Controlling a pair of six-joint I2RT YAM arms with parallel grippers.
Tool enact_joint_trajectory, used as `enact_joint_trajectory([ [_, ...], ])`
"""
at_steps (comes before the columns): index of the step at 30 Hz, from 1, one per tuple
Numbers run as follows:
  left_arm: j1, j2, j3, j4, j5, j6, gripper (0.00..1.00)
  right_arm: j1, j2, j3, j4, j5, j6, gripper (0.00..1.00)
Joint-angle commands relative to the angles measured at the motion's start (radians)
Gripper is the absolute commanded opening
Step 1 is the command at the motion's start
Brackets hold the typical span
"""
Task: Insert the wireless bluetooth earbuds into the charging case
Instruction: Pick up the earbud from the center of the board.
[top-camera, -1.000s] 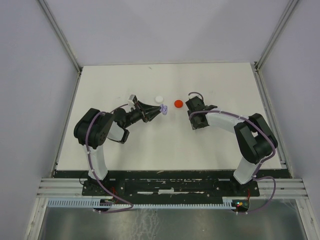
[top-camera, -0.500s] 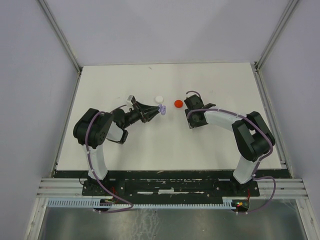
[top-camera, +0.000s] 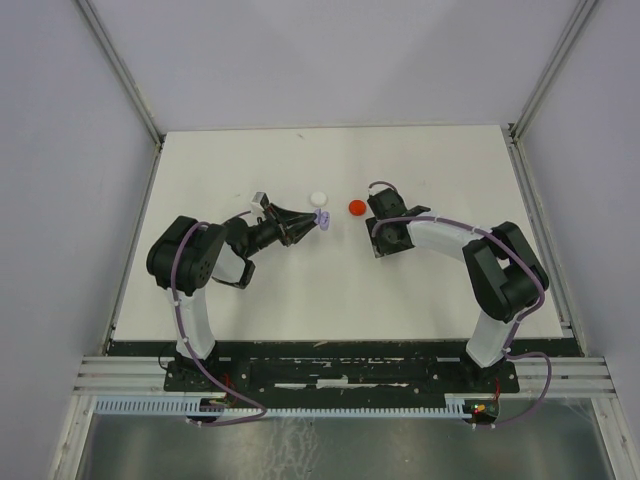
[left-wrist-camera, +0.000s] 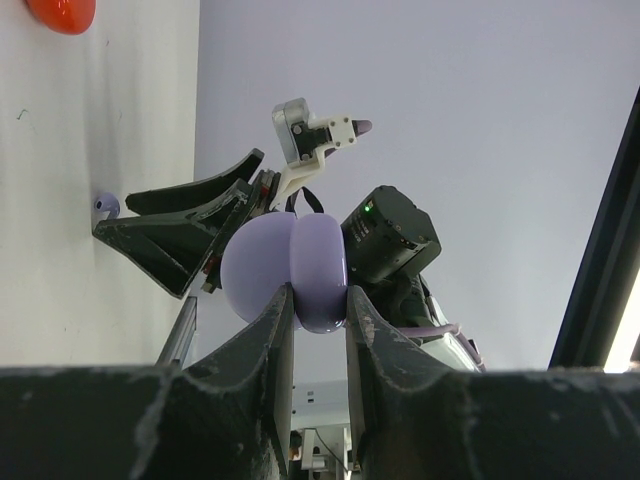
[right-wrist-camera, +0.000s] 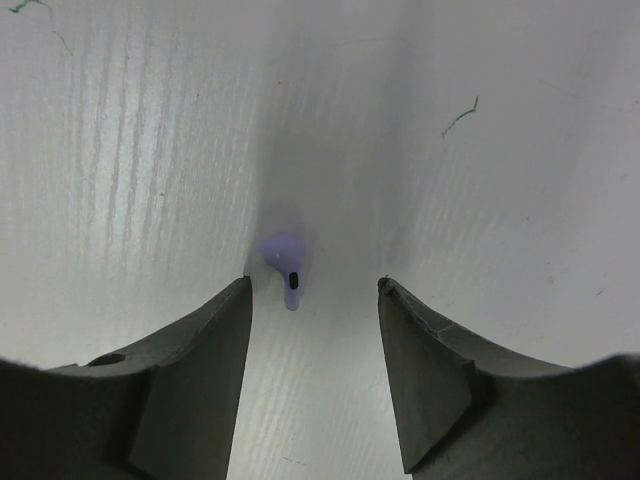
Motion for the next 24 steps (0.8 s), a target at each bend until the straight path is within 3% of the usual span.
enact_joint_trajectory([
  [1,0.004,0.009,-0.003,0.146,0.017,-0.001,0.03,0.008,0.007,0.041,0.036,-0.029,0.008,0.62],
  [24,0.013,0.005,0.001,0.147,0.025,-0.009,0.03,0.006,0.066,0.1,0.017,-0.01,0.05,0.42],
])
